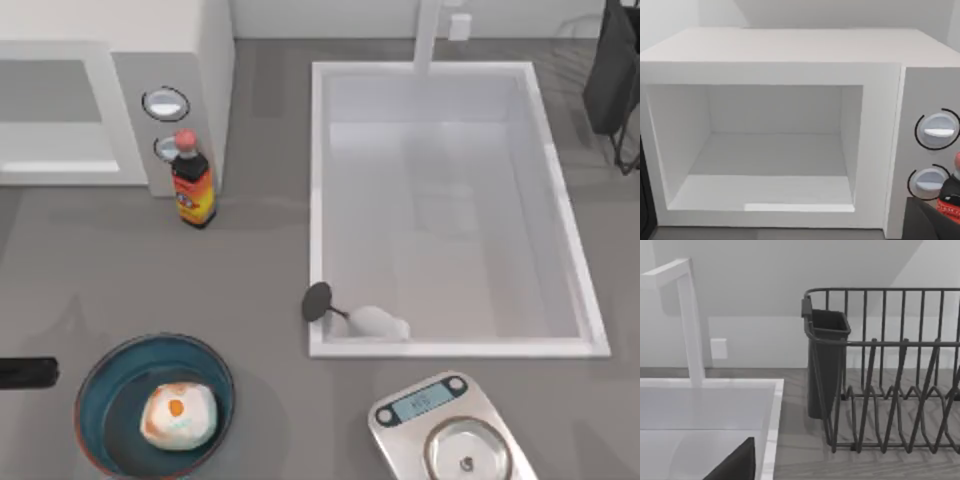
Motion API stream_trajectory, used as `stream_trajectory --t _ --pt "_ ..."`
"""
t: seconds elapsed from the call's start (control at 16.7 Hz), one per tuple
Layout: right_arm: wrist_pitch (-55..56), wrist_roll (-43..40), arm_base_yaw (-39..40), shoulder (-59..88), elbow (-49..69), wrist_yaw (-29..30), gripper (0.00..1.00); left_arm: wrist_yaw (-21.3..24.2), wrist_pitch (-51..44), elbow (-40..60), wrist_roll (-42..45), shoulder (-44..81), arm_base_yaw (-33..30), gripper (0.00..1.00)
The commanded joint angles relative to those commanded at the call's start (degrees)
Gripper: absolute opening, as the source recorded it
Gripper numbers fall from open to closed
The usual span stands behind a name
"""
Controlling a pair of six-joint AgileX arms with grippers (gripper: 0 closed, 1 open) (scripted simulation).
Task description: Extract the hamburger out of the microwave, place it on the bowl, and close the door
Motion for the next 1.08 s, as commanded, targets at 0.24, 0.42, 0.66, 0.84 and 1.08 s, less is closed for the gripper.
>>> stream_trajectory --t 0.24,0.42,0.66,0.84,1.08 --pt "0.0 0.0 0.0 0.0 0.0 0.0 1.0 -0.81 1.02 -0.05 -0.02 1.12 -0.79 0.0" --pt "0.0 0.0 0.0 0.0 0.0 0.0 1.0 -6.6 4.77 0.59 0.03 5.59 -6.59 0.0" --pt "0.0 0.0 0.0 0.0 0.0 0.0 1.0 -12.65 9.77 1.13 0.1 11.1 -12.64 0.0" --pt "0.0 0.0 0.0 0.0 0.0 0.0 1.0 -12.81 9.94 1.15 0.1 11.27 -12.81 0.0" --pt "0.0 0.0 0.0 0.0 0.0 0.0 1.0 -10.24 9.46 2.09 0.1 11.9 -10.23 0.0"
